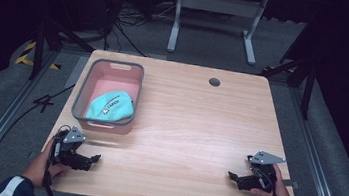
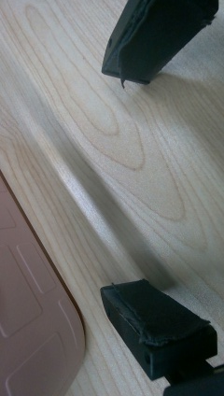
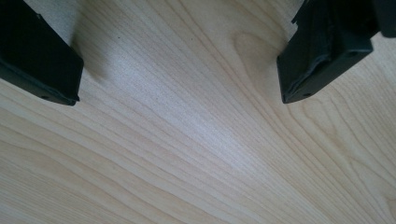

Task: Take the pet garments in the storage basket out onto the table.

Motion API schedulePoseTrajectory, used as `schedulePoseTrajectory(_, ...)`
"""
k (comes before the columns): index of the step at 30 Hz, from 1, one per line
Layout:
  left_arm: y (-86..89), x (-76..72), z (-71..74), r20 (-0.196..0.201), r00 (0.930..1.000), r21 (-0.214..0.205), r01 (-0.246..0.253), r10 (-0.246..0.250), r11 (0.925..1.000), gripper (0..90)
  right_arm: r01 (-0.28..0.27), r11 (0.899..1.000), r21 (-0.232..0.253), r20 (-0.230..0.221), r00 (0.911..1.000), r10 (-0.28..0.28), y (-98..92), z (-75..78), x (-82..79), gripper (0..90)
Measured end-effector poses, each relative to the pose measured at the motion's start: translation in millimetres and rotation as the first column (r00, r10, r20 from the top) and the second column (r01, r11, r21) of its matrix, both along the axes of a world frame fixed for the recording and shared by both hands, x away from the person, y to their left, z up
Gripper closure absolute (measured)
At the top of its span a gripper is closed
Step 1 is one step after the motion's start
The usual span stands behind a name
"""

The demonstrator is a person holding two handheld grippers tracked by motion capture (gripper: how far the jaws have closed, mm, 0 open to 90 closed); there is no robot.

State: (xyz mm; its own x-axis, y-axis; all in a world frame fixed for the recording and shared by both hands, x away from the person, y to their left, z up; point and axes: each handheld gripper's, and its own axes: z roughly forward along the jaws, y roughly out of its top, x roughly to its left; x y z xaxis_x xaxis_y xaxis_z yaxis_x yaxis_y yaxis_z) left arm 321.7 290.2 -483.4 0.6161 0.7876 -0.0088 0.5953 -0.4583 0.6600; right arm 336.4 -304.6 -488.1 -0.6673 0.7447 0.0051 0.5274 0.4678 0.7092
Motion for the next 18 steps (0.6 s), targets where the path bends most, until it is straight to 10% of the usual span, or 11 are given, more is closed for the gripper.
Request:
schedulePoseTrajectory(12,2.9,-0.6,0.6,0.002,0.9997,0.007,0.024,-0.024,0.9997,0.7,0.005,1.000,0.001,0.000,1.0000,-0.005,-0.5,-0.1,-1.1,0.5)
schedulePoseTrajectory(18,13.8,-2.3,5.3,-0.045,0.9893,0.036,0.140,-0.139,0.9895,1.7,0.004,1.000,0.001,-0.001,1.0000,-0.004,-0.5,0.0,-0.9,0.5)
